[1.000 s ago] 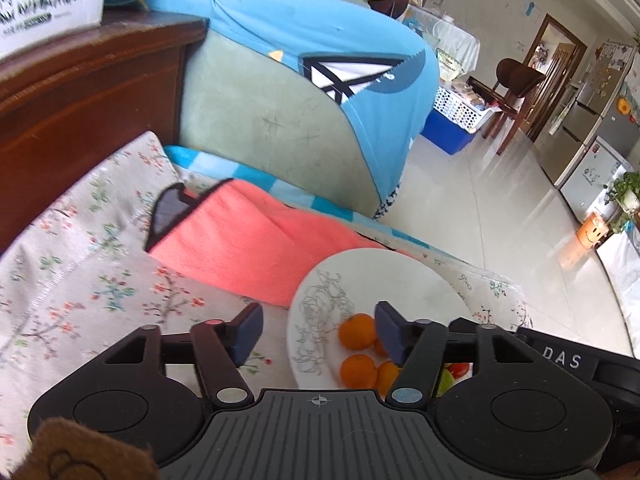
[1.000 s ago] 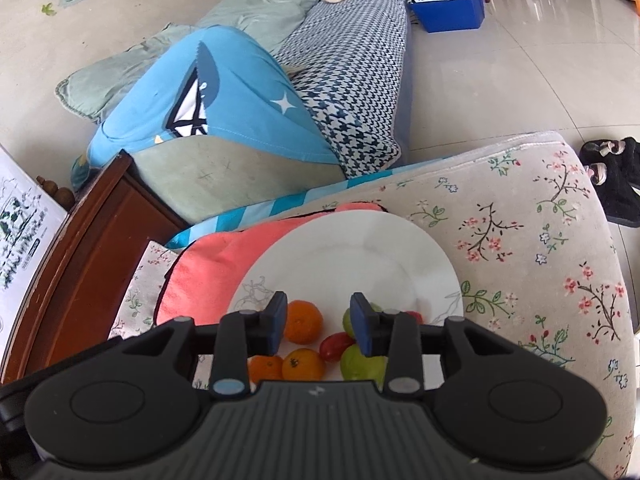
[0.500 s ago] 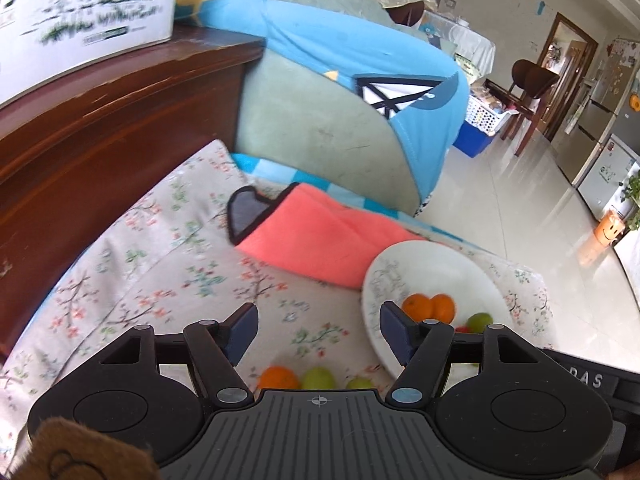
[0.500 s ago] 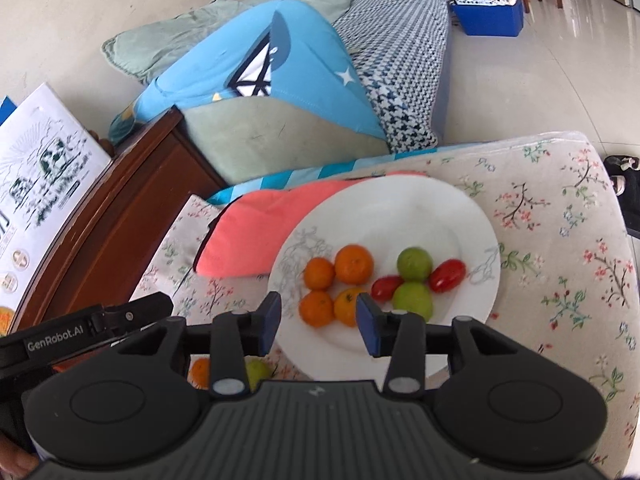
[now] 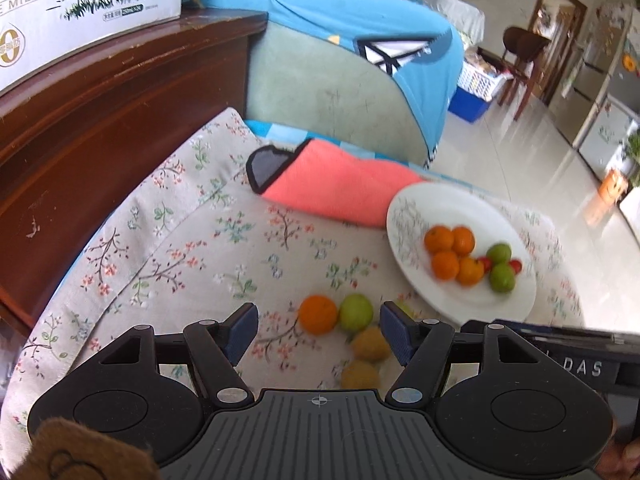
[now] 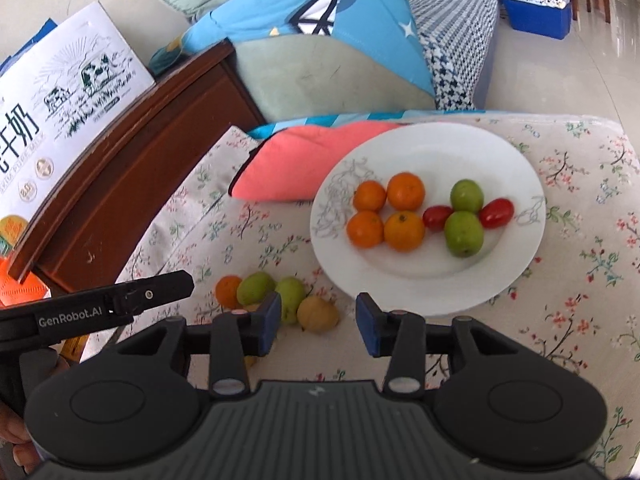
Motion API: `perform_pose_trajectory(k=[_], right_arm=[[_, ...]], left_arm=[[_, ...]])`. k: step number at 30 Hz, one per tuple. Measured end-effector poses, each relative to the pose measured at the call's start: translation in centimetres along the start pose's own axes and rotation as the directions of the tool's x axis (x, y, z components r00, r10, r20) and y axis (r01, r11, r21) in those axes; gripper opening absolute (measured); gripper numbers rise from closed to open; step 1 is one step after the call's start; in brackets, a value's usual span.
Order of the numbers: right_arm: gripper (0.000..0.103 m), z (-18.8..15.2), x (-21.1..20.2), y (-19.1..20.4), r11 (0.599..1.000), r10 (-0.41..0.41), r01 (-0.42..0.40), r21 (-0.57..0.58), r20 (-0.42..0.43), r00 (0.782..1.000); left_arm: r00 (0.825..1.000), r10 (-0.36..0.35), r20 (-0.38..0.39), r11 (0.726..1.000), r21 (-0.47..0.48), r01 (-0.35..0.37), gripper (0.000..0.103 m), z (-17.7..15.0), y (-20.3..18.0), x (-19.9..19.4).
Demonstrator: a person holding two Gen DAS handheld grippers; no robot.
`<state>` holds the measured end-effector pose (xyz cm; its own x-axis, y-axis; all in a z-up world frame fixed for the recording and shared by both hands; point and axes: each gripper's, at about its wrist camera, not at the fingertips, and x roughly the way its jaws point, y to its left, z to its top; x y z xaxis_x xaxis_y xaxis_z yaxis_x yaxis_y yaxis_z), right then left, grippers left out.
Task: Organize fruits
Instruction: 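Withdraw both tools from the plate back to the fruit pile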
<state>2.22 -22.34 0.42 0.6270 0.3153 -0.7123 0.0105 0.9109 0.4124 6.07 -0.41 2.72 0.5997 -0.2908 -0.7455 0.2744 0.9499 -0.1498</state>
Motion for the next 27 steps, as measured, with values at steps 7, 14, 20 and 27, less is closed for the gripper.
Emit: perform_pose_trajectory(k=[7,14,20,27], right_arm=[[0.043,-0.6,1.2,0.4,1.0,-0.009,0.009,-0.019,-0.034,0.999],[0.043,-0.8,2.4,0.6,0.999,-0.029,0.028,-0.031,-0.042,0.999],[0.043,-0.8,3.4,1.0,0.998,-0.045,0.043,-0.044,-0.041,0.998],[0.042,-0.7,4.2,1.1,0.997,-0.062,0.06,-0.044,-0.031,0.998]], left_arm=[[0.998,0.011,-0.059,0.999,0.041,-0.008,0.067,-1.6,0.3,0.7],[0.996,0.005,-0.093,0.997,0.077,0.003,0.067,-2.8,-0.1,1.2],[0.993,-0.027,-0.115,0.993,0.114,0.04,0.067,-3.6,-0.9,1.7],[0.994,-0.051,-0.093,0.991,0.118,0.061,0.067,-3.8,-1.2,2.0]])
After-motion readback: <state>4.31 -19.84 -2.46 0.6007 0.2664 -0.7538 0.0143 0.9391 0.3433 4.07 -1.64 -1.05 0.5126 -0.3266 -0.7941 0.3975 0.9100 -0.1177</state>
